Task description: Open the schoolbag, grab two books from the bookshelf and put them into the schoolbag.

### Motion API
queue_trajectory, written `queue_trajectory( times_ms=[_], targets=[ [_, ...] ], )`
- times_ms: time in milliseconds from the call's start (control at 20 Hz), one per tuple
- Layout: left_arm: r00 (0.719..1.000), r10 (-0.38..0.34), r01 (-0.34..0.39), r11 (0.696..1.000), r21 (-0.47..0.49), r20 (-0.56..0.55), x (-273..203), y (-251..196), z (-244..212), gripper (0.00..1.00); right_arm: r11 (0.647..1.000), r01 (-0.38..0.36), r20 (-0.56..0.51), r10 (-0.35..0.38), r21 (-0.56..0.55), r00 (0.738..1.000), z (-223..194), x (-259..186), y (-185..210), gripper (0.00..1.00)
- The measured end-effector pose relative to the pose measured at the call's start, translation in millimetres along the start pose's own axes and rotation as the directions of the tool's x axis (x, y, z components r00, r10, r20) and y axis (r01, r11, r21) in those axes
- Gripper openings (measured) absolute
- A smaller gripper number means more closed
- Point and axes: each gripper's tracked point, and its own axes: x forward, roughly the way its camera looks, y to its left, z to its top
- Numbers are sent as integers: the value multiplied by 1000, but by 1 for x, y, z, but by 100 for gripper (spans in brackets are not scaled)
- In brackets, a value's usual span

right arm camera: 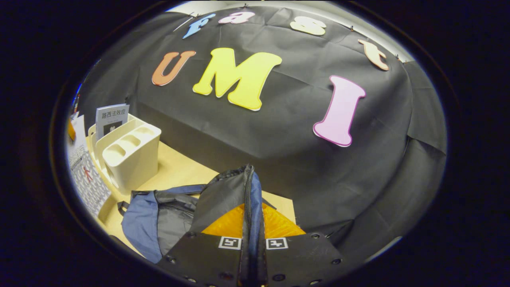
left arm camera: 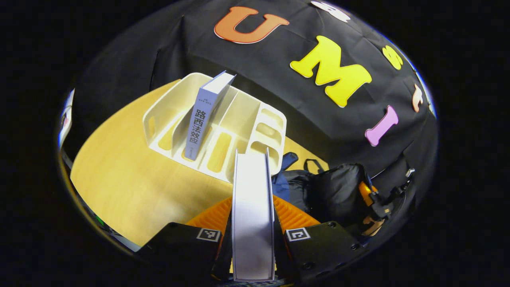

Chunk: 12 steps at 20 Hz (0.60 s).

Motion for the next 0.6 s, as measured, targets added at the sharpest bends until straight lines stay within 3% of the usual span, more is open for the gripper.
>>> queue_trajectory(
  times_ms=[100,150,200,300,350,400,600],
  targets=[
    [998,-53,54,997,-56,19,9,-10,-3,46,1000,1,-1,-1,-9,1000,2,-1,1,8],
    [996,-81,83,993,-85,25,15,-16,-6,50,1000,-3,-2,3,-12,1000,2,-4,1,8],
    [993,-113,115,987,-115,25,23,-23,-9,46,1000,-13,-2,13,-10,1000,5,-7,4,8],
    [979,-204,206,964,-168,31,36,-49,-15,45,999,-40,6,40,-3,999,9,-12,11,8],
    [970,-239,242,950,-198,39,44,-61,-18,50,999,-46,15,46,-4,999,12,-15,13,8],
    [961,-273,275,938,-211,37,54,-73,-22,46,999,-44,22,44,-9,999,17,-16,14,8],
    [936,-351,333,897,-291,-11,103,-107,-58,45,999,-38,35,38,6,999,28,-15,16,7]
  ],
)
